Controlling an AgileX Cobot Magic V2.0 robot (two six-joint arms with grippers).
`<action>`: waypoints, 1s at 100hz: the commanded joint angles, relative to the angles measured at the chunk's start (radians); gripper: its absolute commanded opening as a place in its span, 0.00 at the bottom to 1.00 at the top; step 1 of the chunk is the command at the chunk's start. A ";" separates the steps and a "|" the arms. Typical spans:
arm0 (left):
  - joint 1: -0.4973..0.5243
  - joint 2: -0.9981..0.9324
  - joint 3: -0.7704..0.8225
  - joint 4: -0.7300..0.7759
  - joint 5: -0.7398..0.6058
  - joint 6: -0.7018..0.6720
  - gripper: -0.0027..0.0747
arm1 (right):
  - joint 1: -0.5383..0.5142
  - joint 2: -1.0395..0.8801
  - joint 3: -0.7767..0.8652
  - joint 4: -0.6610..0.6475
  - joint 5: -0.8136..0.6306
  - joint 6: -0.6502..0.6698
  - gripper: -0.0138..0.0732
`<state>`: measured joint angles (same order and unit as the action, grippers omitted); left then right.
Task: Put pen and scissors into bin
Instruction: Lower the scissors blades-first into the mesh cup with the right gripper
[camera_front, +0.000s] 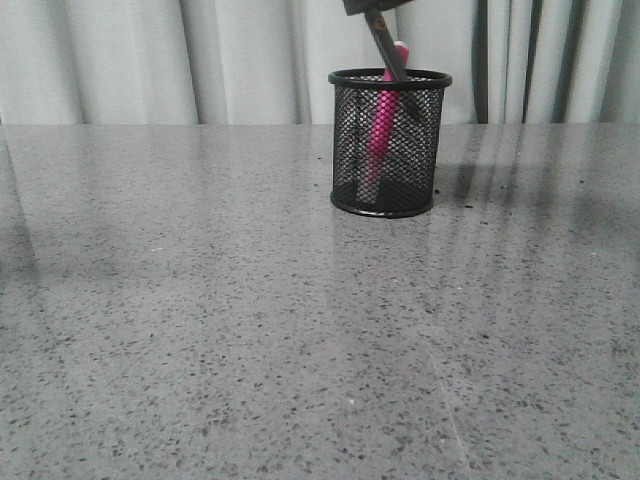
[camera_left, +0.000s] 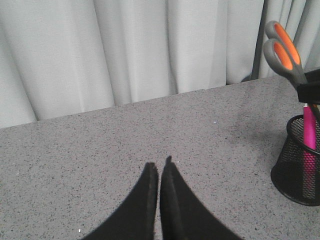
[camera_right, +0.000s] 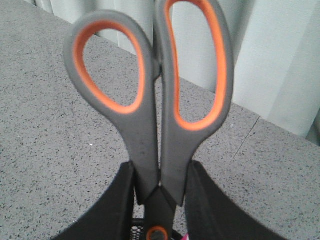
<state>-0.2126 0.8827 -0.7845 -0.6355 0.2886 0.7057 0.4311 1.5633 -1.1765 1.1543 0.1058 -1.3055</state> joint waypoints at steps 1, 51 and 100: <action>0.003 -0.013 -0.027 -0.024 -0.064 -0.004 0.01 | 0.000 -0.038 -0.026 0.011 -0.023 -0.012 0.07; 0.003 -0.013 -0.027 -0.024 -0.064 -0.004 0.01 | 0.014 -0.038 -0.037 0.011 -0.002 -0.012 0.07; 0.003 -0.013 -0.027 -0.024 -0.064 -0.004 0.01 | 0.035 -0.038 -0.038 -0.166 0.018 -0.177 0.07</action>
<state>-0.2126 0.8827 -0.7845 -0.6361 0.2872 0.7057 0.4563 1.5633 -1.1745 1.0073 0.1518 -1.4212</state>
